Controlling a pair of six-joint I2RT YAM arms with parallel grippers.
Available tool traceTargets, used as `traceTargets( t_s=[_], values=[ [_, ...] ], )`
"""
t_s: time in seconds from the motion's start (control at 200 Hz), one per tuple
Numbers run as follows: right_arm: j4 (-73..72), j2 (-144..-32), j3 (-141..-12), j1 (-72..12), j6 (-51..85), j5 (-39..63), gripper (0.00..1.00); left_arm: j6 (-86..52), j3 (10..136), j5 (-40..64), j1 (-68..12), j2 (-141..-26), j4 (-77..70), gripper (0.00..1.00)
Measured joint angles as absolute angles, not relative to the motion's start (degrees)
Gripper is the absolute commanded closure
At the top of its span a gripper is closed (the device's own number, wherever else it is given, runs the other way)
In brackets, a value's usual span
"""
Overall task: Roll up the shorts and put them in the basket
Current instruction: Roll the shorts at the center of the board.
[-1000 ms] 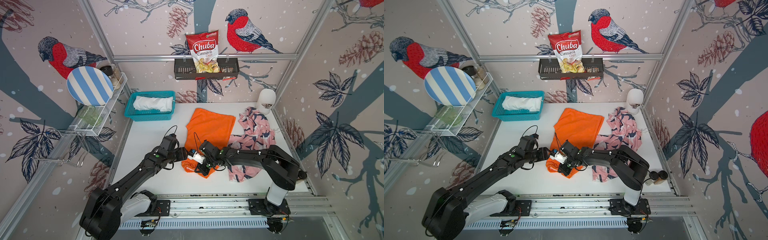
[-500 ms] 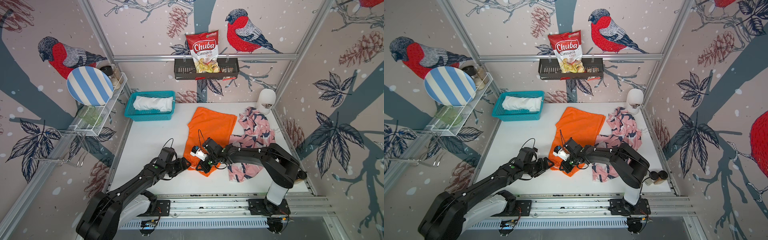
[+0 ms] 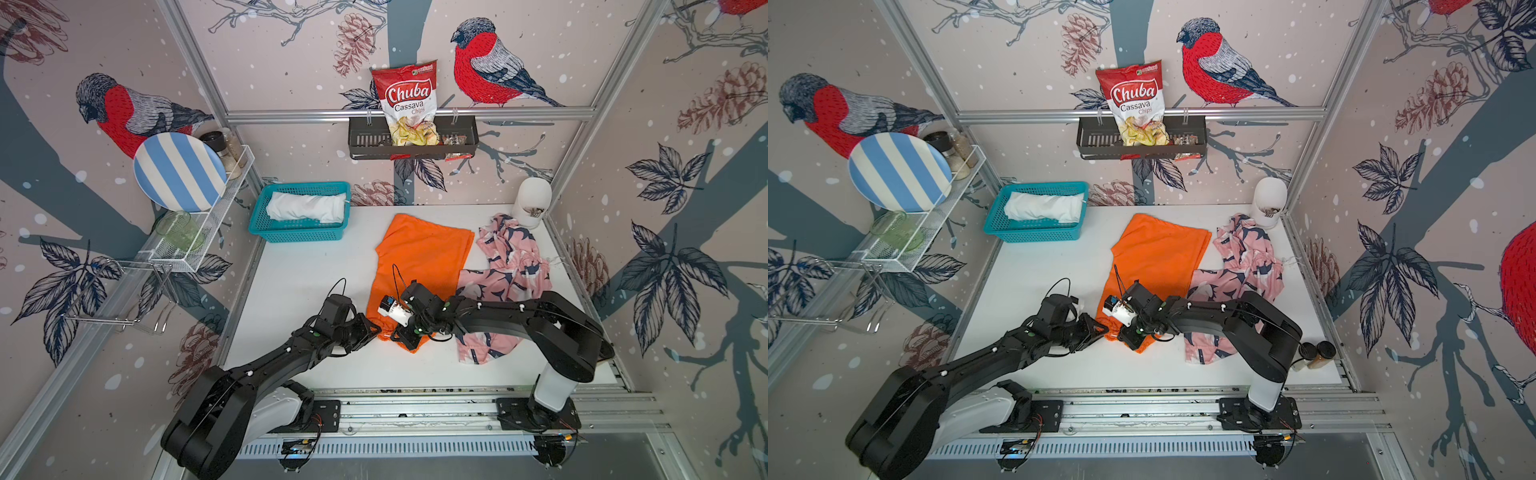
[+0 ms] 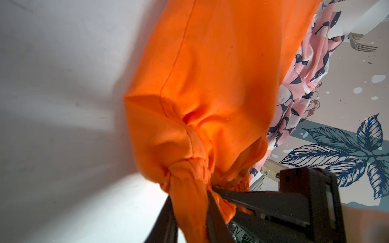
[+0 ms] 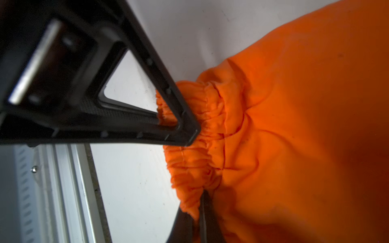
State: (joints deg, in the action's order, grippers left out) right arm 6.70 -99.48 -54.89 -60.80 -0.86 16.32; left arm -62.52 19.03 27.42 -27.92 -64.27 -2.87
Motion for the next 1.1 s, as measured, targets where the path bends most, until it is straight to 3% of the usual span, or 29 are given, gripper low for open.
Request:
traceTargets(
  t_s=[0.125,0.275,0.31,0.47,0.595,0.77,0.845,1.1],
  values=[
    [5.8,-96.9,-53.4,-66.7,-5.0,6.7,0.38,-62.5,19.0,27.8,-27.9,-63.8,-2.9,0.93],
    [2.7,-94.4,-50.6,-73.6,-10.0,-7.0,0.04,-62.6,18.9,28.0,-27.9,-63.7,-3.0,0.94],
    [2.0,-94.2,-50.1,-74.9,-11.0,-10.2,0.00,-62.6,18.9,28.0,-27.9,-63.7,-3.1,0.94],
    [-2.6,-96.4,-47.6,-78.5,-15.7,-23.6,0.01,-62.7,18.9,28.0,-27.9,-63.2,-3.1,0.95],
    [-8.4,-99.0,-44.9,-79.8,-19.5,-32.4,0.08,-63.0,18.9,28.1,-27.9,-62.6,-3.1,0.94],
    [-17.1,-99.9,-40.2,-81.1,-24.3,-41.4,0.30,-63.0,18.9,28.2,-27.9,-61.6,-2.7,0.94],
    [-18.8,-98.1,-38.5,-82.0,-26.2,-43.8,0.48,-63.0,18.9,28.3,-27.9,-61.2,-2.6,0.94],
    [-21.4,-92.1,-35.7,-85.0,-30.0,-46.7,0.93,-63.0,18.9,28.8,-27.8,-60.4,-2.1,0.94]
  ],
)
